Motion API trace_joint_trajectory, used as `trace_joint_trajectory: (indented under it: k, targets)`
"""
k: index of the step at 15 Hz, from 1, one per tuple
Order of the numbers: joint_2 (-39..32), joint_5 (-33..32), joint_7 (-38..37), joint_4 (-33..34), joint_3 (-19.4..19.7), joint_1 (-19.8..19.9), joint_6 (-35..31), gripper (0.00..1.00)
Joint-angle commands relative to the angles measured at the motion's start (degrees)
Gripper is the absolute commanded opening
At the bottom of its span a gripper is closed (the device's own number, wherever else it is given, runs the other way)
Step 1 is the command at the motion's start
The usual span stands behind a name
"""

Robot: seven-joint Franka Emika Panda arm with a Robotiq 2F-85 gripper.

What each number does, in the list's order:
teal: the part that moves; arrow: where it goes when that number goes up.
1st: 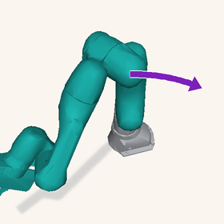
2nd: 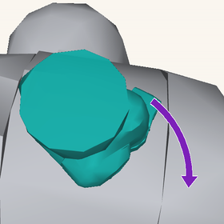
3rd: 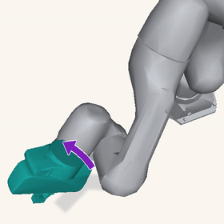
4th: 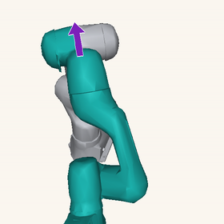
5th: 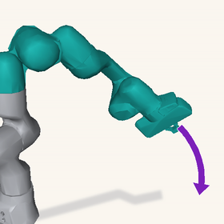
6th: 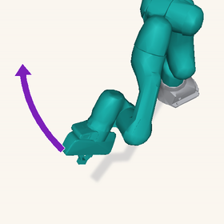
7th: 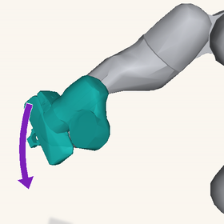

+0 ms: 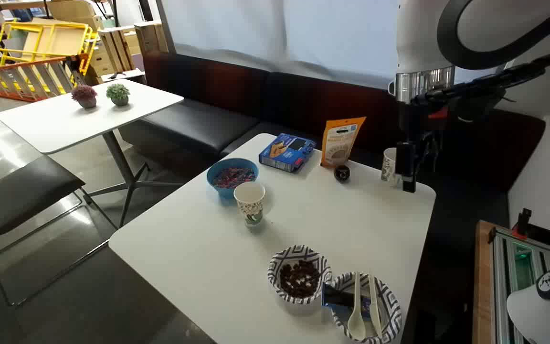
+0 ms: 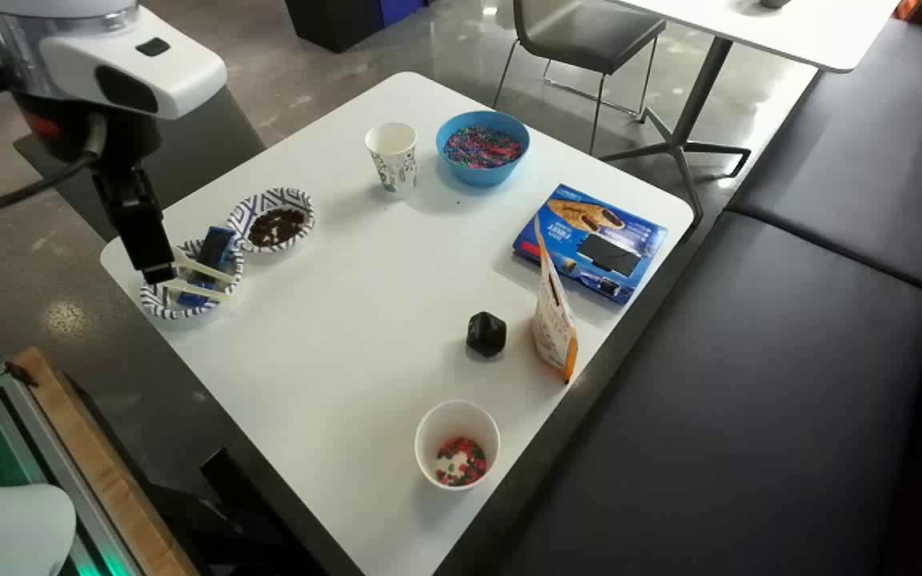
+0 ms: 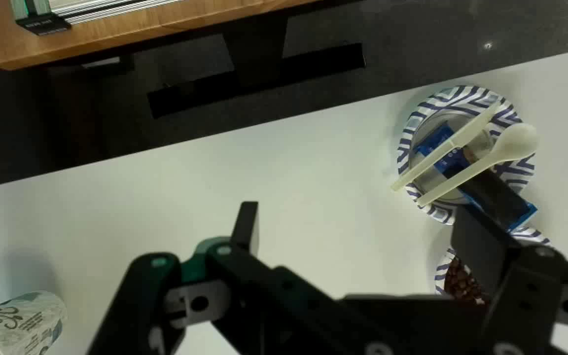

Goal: Lightly pour some of the contents of the blue bowl into the cup

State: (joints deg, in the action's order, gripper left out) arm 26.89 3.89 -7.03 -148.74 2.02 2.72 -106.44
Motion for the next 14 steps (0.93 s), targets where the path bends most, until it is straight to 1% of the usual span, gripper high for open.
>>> trace_joint_trajectory:
  k: [1,11,12,14]
  targets:
    - [-0.02,0.11,0.13,0.11,-0.29,0.33,0.17,1.00]
    - [-0.02,0.11,0.13,0.11,-0.29,0.33,0.17,1.00]
    - [-0.37,-0.83,-0.93,-0.01,-1.09,0.39,-1.80,1.00]
    - [-2.54,-0.40,-1.73,1.10,-2.46,-0.66,-4.46,1.00]
